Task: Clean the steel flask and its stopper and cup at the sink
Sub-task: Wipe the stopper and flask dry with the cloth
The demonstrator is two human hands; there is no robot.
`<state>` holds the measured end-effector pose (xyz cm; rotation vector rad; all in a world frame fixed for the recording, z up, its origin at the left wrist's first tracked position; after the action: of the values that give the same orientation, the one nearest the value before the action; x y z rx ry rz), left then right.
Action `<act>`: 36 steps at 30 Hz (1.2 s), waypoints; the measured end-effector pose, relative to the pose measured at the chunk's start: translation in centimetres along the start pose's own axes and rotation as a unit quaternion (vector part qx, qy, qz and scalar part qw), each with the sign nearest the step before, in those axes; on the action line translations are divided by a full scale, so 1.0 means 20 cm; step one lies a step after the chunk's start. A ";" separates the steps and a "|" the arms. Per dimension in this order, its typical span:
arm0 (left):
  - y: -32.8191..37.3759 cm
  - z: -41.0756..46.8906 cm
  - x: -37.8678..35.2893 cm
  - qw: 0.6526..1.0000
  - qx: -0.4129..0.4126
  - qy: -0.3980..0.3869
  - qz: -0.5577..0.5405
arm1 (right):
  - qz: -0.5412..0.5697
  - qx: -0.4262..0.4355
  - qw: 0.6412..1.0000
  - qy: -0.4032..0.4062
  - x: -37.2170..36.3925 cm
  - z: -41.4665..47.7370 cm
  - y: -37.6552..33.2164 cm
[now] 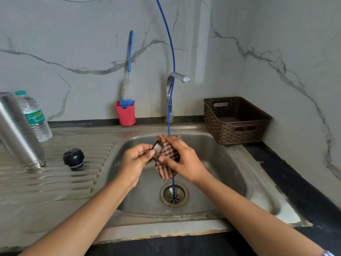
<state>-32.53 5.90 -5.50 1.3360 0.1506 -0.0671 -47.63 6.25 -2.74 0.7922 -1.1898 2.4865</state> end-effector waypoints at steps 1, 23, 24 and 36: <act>0.01 0.00 0.01 1.000 -0.007 0.001 -0.001 | 0.149 -0.091 0.984 -0.016 -0.01 0.00 0.05; 0.02 -0.03 -0.08 0.990 0.024 -0.108 -0.088 | 0.069 -0.072 0.995 0.029 0.06 -0.03 -0.01; 0.02 -0.03 -0.08 0.990 0.032 -0.104 -0.086 | 0.006 -0.029 0.999 0.021 0.05 -0.03 -0.05; 0.05 0.00 -0.03 0.991 0.090 -0.071 -0.068 | -0.390 0.221 0.894 -0.003 -0.03 -0.07 -0.24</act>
<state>-32.97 6.14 -4.45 1.4942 0.1166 -0.2975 -45.50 10.32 -0.76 1.1096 -0.1807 2.0407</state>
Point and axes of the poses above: each hand's wrist, its own z-axis towards the middle knuckle, its own x-axis out of the back of the hand, y = z × x, the point moved 8 cm from there along z, towards the middle knuckle, and after that the axes turned 4 degrees about -z, right-handed, at the moved point
